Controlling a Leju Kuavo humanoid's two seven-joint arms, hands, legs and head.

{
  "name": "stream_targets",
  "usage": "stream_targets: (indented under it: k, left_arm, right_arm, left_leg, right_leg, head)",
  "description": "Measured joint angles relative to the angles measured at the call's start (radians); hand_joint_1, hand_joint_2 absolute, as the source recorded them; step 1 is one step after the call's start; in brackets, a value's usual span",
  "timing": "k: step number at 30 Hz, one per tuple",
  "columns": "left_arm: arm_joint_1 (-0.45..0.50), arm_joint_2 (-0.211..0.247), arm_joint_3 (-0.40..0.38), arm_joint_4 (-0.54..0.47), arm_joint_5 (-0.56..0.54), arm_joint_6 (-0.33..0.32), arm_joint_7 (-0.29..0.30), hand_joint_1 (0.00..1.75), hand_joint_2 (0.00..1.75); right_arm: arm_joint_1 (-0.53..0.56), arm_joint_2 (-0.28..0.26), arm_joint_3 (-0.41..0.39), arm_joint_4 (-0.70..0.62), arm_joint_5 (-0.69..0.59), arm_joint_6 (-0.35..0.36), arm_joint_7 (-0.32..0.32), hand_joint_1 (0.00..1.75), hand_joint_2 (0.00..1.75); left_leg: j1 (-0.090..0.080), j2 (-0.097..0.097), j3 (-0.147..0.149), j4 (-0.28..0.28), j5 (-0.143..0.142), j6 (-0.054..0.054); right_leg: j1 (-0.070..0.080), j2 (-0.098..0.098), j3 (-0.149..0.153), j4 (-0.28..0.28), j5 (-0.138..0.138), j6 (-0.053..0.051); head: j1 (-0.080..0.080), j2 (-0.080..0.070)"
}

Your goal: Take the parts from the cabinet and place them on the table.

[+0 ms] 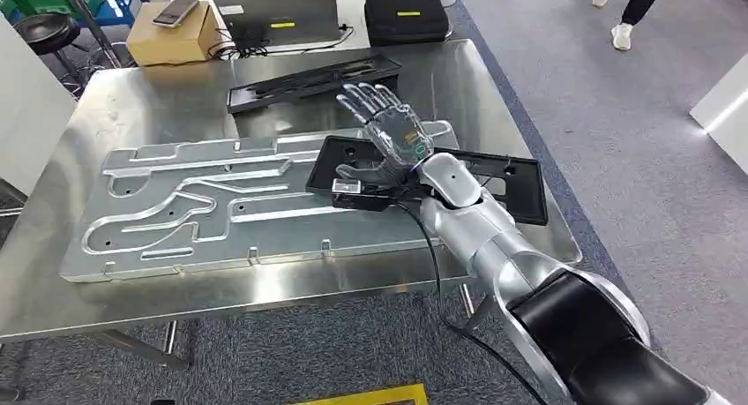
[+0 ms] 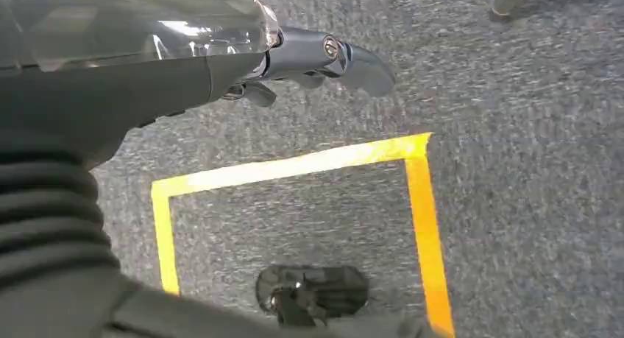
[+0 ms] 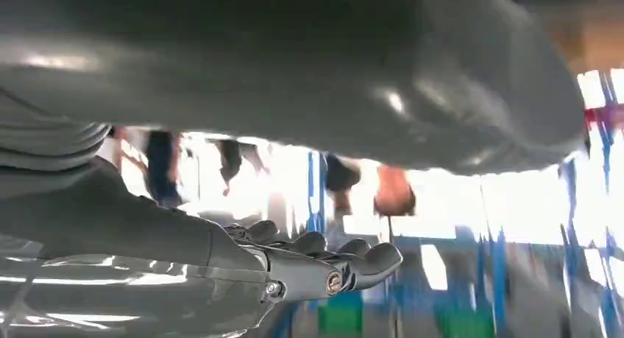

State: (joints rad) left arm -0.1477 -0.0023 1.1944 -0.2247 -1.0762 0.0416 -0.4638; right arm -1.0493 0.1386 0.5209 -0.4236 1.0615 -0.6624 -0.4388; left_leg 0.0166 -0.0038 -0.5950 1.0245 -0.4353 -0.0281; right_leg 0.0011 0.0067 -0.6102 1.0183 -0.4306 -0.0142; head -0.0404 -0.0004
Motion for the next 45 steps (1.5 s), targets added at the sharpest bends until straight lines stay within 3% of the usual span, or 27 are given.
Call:
stream_targets:
  k: [1, 4, 5, 6, 9, 10, 12, 14, 15, 19, 20, 22, 24, 25, 26, 27, 29, 30, 35, 36, 37, 39, 40, 41, 42, 43, 45]
  left_arm:
    - [-0.001, 0.0, 0.0, 0.0, 0.007, -0.007, -0.003, 0.0, 0.0]
    - [0.007, -0.002, 0.0, 0.0, 0.022, -0.022, -0.011, 0.0, 0.0]
    - [0.015, -0.006, 0.0, 0.001, 0.036, -0.033, -0.017, 0.0, 0.0]
    - [0.021, -0.008, 0.001, 0.001, 0.043, -0.036, -0.02, 0.0, 0.0]
    - [0.039, -0.01, 0.004, 0.003, 0.062, -0.044, -0.033, 0.0, 0.0]
    - [0.043, -0.01, 0.012, 0.003, 0.077, -0.045, -0.042, 0.0, 0.0]
    - [0.064, -0.011, 0.029, 0.003, 0.101, -0.044, -0.055, 0.0, 0.0]
    - [0.08, -0.012, 0.041, 0.003, 0.116, -0.041, -0.057, 0.0, 0.0]
    - [0.08, -0.017, 0.048, 0.003, 0.122, -0.04, -0.059, 0.0, 0.0]
    - [0.083, -0.017, 0.069, 0.003, 0.132, -0.025, -0.063, 0.0, 0.0]
    - [0.083, -0.016, 0.076, 0.003, 0.132, -0.023, -0.062, 0.0, 0.0]
    - [0.083, -0.019, 0.078, 0.003, 0.131, -0.022, -0.058, 0.0, 0.0]
    - [0.083, -0.019, 0.082, 0.003, 0.132, -0.021, -0.053, 0.0, 0.0]
    - [0.083, -0.02, 0.084, 0.003, 0.133, -0.021, -0.052, 0.0, 0.0]
    - [0.085, -0.02, 0.086, 0.003, 0.135, -0.021, -0.051, 0.0, 0.0]
    - [0.085, -0.021, 0.087, 0.003, 0.135, -0.02, -0.051, 0.0, 0.0]
    - [0.082, -0.021, 0.093, 0.003, 0.135, -0.018, -0.051, 0.0, 0.0]
    - [0.078, -0.021, 0.096, 0.003, 0.135, -0.017, -0.051, 0.0, 0.0]
    - [0.079, -0.025, 0.102, 0.003, 0.135, -0.014, -0.054, 0.0, 0.0]
    - [0.078, -0.027, 0.103, 0.003, 0.135, -0.014, -0.054, 0.0, 0.0]
    - [0.078, -0.028, 0.104, 0.003, 0.135, -0.012, -0.051, 0.0, 0.0]
    - [0.08, -0.031, 0.108, 0.003, 0.135, -0.007, -0.047, 0.0, 0.0]
    - [0.081, -0.032, 0.11, 0.003, 0.135, -0.005, -0.044, 0.0, 0.0]
    - [0.082, -0.033, 0.111, 0.003, 0.135, -0.003, -0.04, 0.0, 0.0]
    - [0.085, -0.035, 0.113, 0.003, 0.134, -0.003, -0.037, 0.0, 0.0]
    - [0.088, -0.037, 0.115, 0.003, 0.132, -0.002, -0.033, 0.0, 0.0]
    - [0.091, -0.043, 0.117, 0.003, 0.123, -0.002, -0.03, 0.0, 0.0]
  right_arm:
    - [0.02, -0.012, -0.017, -0.054, -0.022, -0.017, -0.012, 0.0, 0.0]
    - [0.134, -0.056, -0.071, -0.258, -0.022, -0.031, 0.004, 0.0, 0.0]
    - [0.227, -0.099, -0.134, -0.45, -0.02, -0.036, 0.012, 0.0, 0.0]
    - [0.278, -0.127, -0.182, -0.55, -0.031, -0.037, 0.01, 0.0, 0.0]
    - [0.392, -0.198, -0.303, -0.735, -0.083, -0.039, -0.033, 0.0, 0.0]
    - [0.487, -0.232, -0.352, -0.825, -0.101, -0.041, -0.063, 0.0, 0.0]
    - [0.666, -0.268, -0.475, -0.99, -0.133, -0.044, -0.137, 0.0, 0.0]
    - [0.77, -0.302, -0.585, -1.084, -0.182, -0.044, -0.161, 0.0, 0.0]
    - [0.817, -0.323, -0.633, -1.133, -0.214, -0.044, -0.171, 0.0, 0.0]
    - [1.036, -0.353, -0.8, -1.267, -0.283, -0.043, -0.19, 0.0, 0.0]
    - [1.074, -0.351, -0.828, -1.288, -0.288, -0.042, -0.193, 0.0, 0.0]
    - [1.146, -0.339, -0.878, -1.327, -0.288, -0.034, -0.197, 0.0, 0.0]
    - [1.21, -0.302, -0.932, -1.341, -0.261, -0.026, -0.203, 0.0, 0.0]
    - [1.234, -0.287, -0.946, -1.343, -0.258, -0.022, -0.207, 0.0, 0.0]
    - [1.252, -0.27, -0.961, -1.343, -0.258, -0.008, -0.212, 0.0, 0.0]
    - [1.262, -0.257, -0.972, -1.342, -0.257, 0.002, -0.212, 0.0, 0.0]
    - [1.264, -0.23, -1.002, -1.326, -0.241, 0.018, -0.211, 0.0, 0.0]
    - [1.264, -0.217, -1.022, -1.311, -0.226, 0.028, -0.21, 0.0, 0.0]
    - [1.254, -0.14, -1.171, -1.192, -0.169, 0.136, -0.234, 0.0, 0.0]
    - [1.247, -0.129, -1.205, -1.163, -0.151, 0.159, -0.235, 0.0, 0.0]
    - [1.238, -0.114, -1.251, -1.122, -0.138, 0.182, -0.243, 0.0, 0.0]
    - [1.206, -0.101, -1.347, -1.004, -0.094, 0.205, -0.249, 0.0, 0.0]
    - [1.188, -0.099, -1.396, -0.927, -0.061, 0.201, -0.248, 0.0, 0.0]
    - [1.175, -0.099, -1.445, -0.847, -0.023, 0.187, -0.233, 0.0, 0.0]
    - [1.165, -0.1, -1.485, -0.766, 0.02, 0.162, -0.208, 0.0, 0.0]
    - [1.151, -0.102, -1.52, -0.684, 0.059, 0.136, -0.184, 0.0, 0.0]
    - [1.125, -0.106, -1.586, -0.515, 0.127, 0.119, -0.115, 0.0, 0.0]
  left_leg:
    - [-0.003, -0.003, -0.005, -0.006, 0.006, 0.01]
    - [-0.005, -0.007, -0.004, -0.004, 0.006, 0.022]
    - [0.006, -0.011, 0.002, -0.016, 0.011, 0.036]
    - [0.004, -0.017, 0.003, -0.017, 0.013, 0.04]
    - [0.001, -0.014, -0.003, -0.017, 0.013, 0.049]
    - [0.001, -0.017, -0.001, -0.017, 0.011, 0.053]
    - [0.0, -0.026, 0.006, -0.016, 0.005, 0.057]
    - [-0.007, -0.025, 0.006, -0.01, 0.003, 0.054]
    - [-0.011, -0.022, 0.005, -0.008, 0.001, 0.051]
    - [-0.012, -0.022, 0.01, -0.014, -0.001, 0.034]
    - [-0.019, -0.016, 0.007, -0.003, -0.013, 0.028]
    - [-0.015, -0.008, -0.016, 0.072, -0.096, 0.018]
    - [-0.009, -0.003, -0.065, 0.234, -0.198, 0.011]
    - [-0.009, -0.003, -0.073, 0.282, -0.22, 0.008]
    - [-0.009, -0.003, -0.058, 0.281, -0.217, 0.007]
    - [-0.009, -0.003, -0.02, 0.233, -0.196, 0.009]
    - [-0.009, -0.003, 0.107, 0.04, -0.132, 0.016]
    - [-0.01, -0.003, 0.165, -0.057, -0.127, 0.024]
    - [-0.024, -0.004, 0.135, -0.054, -0.08, 0.055]
    - [-0.016, 0.0, 0.127, -0.057, -0.064, 0.06]
    - [-0.017, 0.002, 0.112, -0.057, -0.052, 0.068]
    - [-0.017, 0.006, 0.085, -0.056, -0.033, 0.072]
    - [-0.018, 0.006, 0.073, -0.055, -0.023, 0.072]
    - [-0.019, 0.006, 0.06, -0.053, -0.013, 0.071]
    - [-0.019, 0.006, 0.047, -0.05, -0.004, 0.069]
    - [-0.019, 0.005, 0.036, -0.047, 0.002, 0.066]
    - [-0.02, 0.006, 0.02, -0.039, 0.009, 0.06]
  right_leg:
    - [0.001, 0.001, -0.003, 0.003, 0.001, 0.004]
    - [0.001, -0.004, 0.005, -0.007, 0.002, 0.018]
    - [0.0, -0.009, 0.008, 0.002, -0.011, 0.03]
    - [-0.004, -0.006, -0.004, 0.033, -0.034, 0.036]
    - [-0.005, -0.005, -0.116, 0.244, -0.137, 0.046]
    - [-0.005, -0.005, -0.135, 0.286, -0.143, 0.046]
    - [-0.006, -0.006, -0.106, 0.227, -0.091, 0.041]
    - [-0.004, -0.008, -0.023, 0.051, -0.015, 0.028]
    - [0.005, -0.01, -0.001, -0.003, -0.006, 0.018]
    - [0.008, -0.011, 0.005, -0.007, 0.007, 0.01]
    - [-0.008, -0.014, 0.004, -0.019, 0.014, 0.003]
    - [-0.008, -0.013, -0.001, -0.021, 0.02, -0.006]
    - [-0.005, -0.015, -0.013, -0.02, 0.028, -0.008]
    - [-0.005, -0.016, -0.021, -0.019, 0.033, -0.007]
    - [-0.005, -0.016, -0.03, -0.019, 0.04, -0.007]
    - [-0.005, -0.014, -0.039, -0.017, 0.048, -0.006]
    - [-0.006, -0.008, -0.054, -0.016, 0.062, -0.001]
    - [-0.006, -0.008, -0.059, -0.014, 0.071, 0.004]
    - [-0.007, -0.007, -0.053, -0.035, 0.111, 0.038]
    - [-0.01, -0.006, -0.059, -0.027, 0.099, 0.041]
    - [-0.012, -0.006, -0.078, 0.008, 0.033, 0.046]
    - [-0.016, -0.006, -0.118, 0.155, -0.098, 0.058]
    - [-0.016, -0.006, -0.134, 0.236, -0.139, 0.062]
    - [-0.017, -0.007, -0.137, 0.289, -0.15, 0.064]
    - [-0.017, -0.006, -0.118, 0.293, -0.131, 0.064]
    - [-0.016, -0.006, -0.072, 0.253, -0.097, 0.062]
    - [-0.016, -0.006, 0.069, 0.068, -0.057, 0.051]
  head:
    - [0.0, 0.0]
    - [0.0, 0.0]
    - [0.0, 0.0]
    - [0.0, 0.0]
    - [0.0, 0.0]
    - [0.0, 0.0]
    - [0.0, 0.0]
    - [0.0, 0.0]
    - [0.0, 0.0]
    - [0.0, 0.0]
    - [0.0, 0.0]
    - [0.0, 0.0]
    - [0.0, 0.0]
    - [0.0, 0.0]
    - [0.0, 0.0]
    - [0.0, 0.0]
    - [0.0, 0.0]
    - [0.0, 0.0]
    - [0.001, 0.0]
    - [0.001, 0.0]
    - [0.001, 0.0]
    - [0.001, 0.0]
    - [0.001, 0.0]
    - [0.001, 0.0]
    - [0.001, 0.0]
    - [0.001, 0.0]
    - [0.001, 0.0]
